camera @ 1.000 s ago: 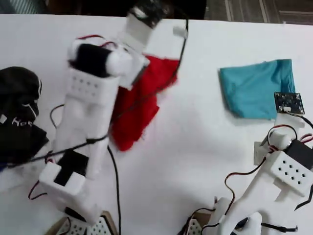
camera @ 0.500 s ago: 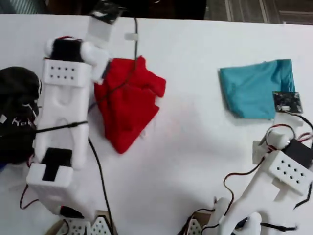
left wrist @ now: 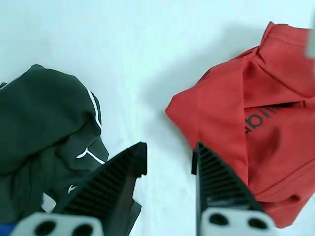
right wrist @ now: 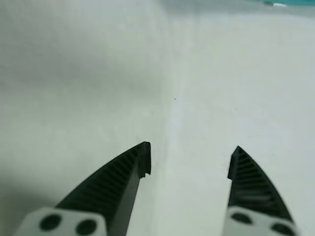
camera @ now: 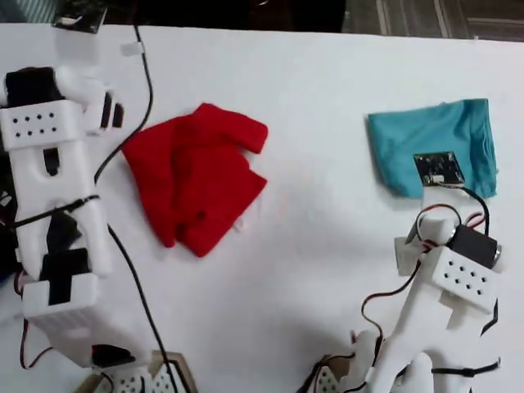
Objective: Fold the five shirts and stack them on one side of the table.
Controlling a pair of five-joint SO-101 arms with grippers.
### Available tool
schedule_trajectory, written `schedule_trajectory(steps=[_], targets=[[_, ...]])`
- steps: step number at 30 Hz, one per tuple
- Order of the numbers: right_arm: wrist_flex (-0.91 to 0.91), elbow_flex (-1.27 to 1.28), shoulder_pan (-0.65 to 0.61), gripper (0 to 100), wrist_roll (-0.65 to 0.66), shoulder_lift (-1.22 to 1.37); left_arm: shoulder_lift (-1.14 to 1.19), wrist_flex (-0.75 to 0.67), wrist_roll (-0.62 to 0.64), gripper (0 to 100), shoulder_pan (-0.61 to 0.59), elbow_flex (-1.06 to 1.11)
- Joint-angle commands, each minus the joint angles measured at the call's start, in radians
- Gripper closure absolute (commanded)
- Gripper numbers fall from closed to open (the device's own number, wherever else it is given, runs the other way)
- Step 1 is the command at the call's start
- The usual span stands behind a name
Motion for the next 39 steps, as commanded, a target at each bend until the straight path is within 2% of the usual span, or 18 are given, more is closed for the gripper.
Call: schedule_trajectory(steps=[1,6,10,13,16,22,25,32,36,39], targets=[[0.001,-0.011,-0.03,74.0,-0.018,-0.021,-0.046,0.037,0.002,83,-0.005,-0.005],[-0.062,-0.017,-0.236,73.9,-0.138,-0.018,-0.054,0.1,-0.087,83,-0.011,-0.008],[-0.027,-0.106,-0.426,73.9,-0.213,-0.018,-0.055,0.166,-0.092,83,-0.002,-0.016],[0.001,-0.19,-0.481,73.9,-0.272,-0.018,-0.055,0.167,-0.092,82,0.037,-0.015],[0.027,-0.239,-0.435,73.9,-0.288,-0.021,-0.055,0.167,-0.092,82,0.132,-0.015],[0.035,-0.247,-0.151,73.8,-0.287,-0.024,-0.044,0.161,-0.086,82,0.37,-0.005],[0.035,-0.245,-0.053,73.8,-0.285,-0.021,-0.025,0.13,-0.028,82,0.451,-0.005],[0.035,-0.245,0.021,73.9,-0.215,-0.021,0.196,0.064,-0.008,82,0.58,-0.015],[0.035,-0.244,0.042,73.9,-0.181,-0.021,0.311,0.044,-0.005,75,0.651,-0.016],[0.035,-0.229,0.042,73.9,-0.178,-0.021,0.359,0.002,0.04,74,0.684,-0.015]])
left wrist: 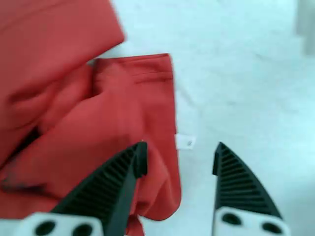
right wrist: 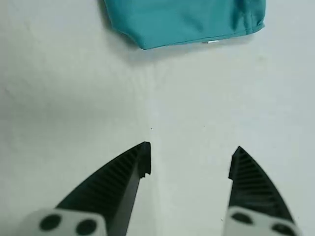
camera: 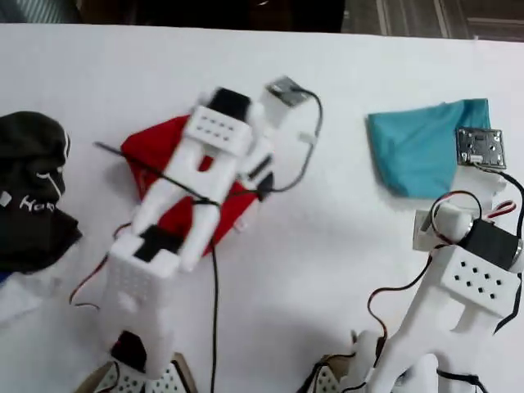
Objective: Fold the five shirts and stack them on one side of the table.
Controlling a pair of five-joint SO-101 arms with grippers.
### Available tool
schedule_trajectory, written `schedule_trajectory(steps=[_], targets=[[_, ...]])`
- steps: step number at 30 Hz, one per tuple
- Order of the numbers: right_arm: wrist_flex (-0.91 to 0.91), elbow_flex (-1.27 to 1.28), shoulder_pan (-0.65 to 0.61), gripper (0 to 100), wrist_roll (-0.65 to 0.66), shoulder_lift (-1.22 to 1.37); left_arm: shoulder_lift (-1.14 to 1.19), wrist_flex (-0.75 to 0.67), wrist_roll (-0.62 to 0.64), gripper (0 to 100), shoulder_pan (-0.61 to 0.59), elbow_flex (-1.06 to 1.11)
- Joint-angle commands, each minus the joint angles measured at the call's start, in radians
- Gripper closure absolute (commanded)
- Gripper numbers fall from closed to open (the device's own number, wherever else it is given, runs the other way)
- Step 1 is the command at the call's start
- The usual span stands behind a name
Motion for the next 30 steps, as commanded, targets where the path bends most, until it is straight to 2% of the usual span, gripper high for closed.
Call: schedule_trajectory(steps=[1,8,16,22,30], targets=[[0.005,-0.015,0.012,73.9,0.011,-0.021,0.025,-0.064,0.041,74,0.04,-0.007],[0.002,0.021,0.018,73.9,0.011,-0.021,0.143,-0.176,0.043,74,-0.028,-0.015],[0.005,0.021,0.013,74.0,0.008,-0.021,0.195,-0.204,0.048,75,-0.038,-0.015],[0.002,0.061,0.013,74.0,0.006,-0.021,0.201,-0.288,0.052,83,-0.029,-0.015],[0.001,0.11,0.013,74.0,0.009,-0.021,0.203,-0.345,0.052,76,-0.029,-0.013]])
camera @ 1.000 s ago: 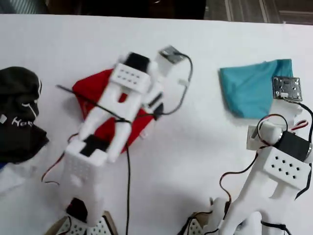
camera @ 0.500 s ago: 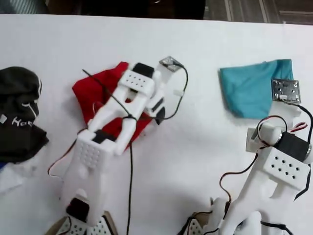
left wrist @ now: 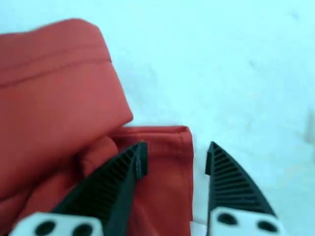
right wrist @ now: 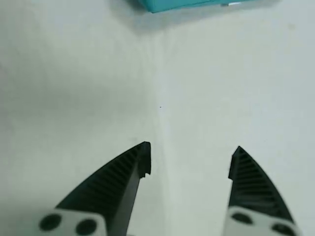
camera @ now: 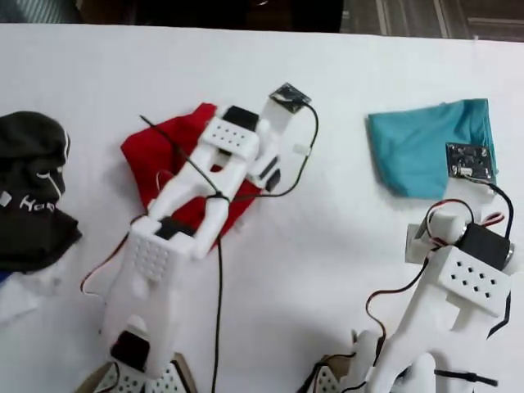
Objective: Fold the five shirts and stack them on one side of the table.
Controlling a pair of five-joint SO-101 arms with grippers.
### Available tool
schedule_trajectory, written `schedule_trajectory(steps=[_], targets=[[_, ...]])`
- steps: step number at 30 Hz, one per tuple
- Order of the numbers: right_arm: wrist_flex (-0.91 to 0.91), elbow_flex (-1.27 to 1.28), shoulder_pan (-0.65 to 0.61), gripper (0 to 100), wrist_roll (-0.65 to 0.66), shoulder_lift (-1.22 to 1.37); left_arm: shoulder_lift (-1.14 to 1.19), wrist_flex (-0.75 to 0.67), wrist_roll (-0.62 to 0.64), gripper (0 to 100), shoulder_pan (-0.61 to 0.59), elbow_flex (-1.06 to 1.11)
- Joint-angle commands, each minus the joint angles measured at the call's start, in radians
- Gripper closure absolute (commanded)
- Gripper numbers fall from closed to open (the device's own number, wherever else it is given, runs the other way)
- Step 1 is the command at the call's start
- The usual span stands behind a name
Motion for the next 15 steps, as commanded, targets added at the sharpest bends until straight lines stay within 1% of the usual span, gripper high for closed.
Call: schedule_trajectory(steps=[1,6,15], targets=[[0.001,-0.003,0.005,74.0,0.005,-0.021,-0.005,-0.02,0.009,76,-0.006,-0.01],[0.001,-0.003,0.005,74.0,0.005,-0.021,-0.002,-0.021,0.011,76,-0.005,-0.005],[0.001,-0.003,0.007,74.0,0.002,-0.021,0.101,0.005,0.153,76,-0.005,-0.091]])
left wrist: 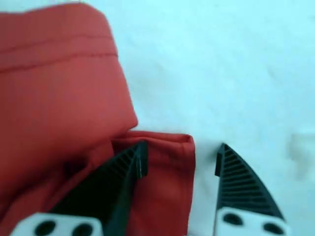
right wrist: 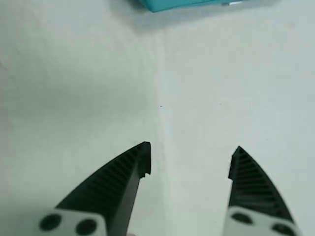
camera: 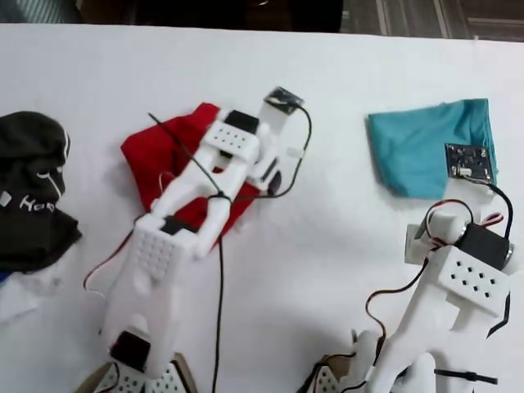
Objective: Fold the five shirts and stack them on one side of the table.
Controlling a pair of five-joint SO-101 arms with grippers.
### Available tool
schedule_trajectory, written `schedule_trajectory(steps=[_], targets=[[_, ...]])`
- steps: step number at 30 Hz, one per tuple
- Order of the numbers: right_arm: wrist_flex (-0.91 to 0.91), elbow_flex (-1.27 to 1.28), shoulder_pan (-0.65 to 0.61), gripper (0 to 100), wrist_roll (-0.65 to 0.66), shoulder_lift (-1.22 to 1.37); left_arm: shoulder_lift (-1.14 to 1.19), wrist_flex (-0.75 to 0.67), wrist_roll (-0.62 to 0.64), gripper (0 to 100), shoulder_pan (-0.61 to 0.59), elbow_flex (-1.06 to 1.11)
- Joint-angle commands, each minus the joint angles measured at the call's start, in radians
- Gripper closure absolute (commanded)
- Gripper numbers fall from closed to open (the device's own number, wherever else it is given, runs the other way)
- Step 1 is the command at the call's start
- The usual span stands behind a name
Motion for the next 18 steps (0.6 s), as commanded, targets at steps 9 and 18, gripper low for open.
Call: schedule_trajectory(steps=[9,18], targets=[[0.005,-0.003,0.01,74.0,0.003,-0.021,0.049,0.164,0.04,98,0.025,-0.297],[0.005,-0.003,0.01,74.0,0.005,-0.021,0.048,0.279,0.037,97,0.015,-0.394]])
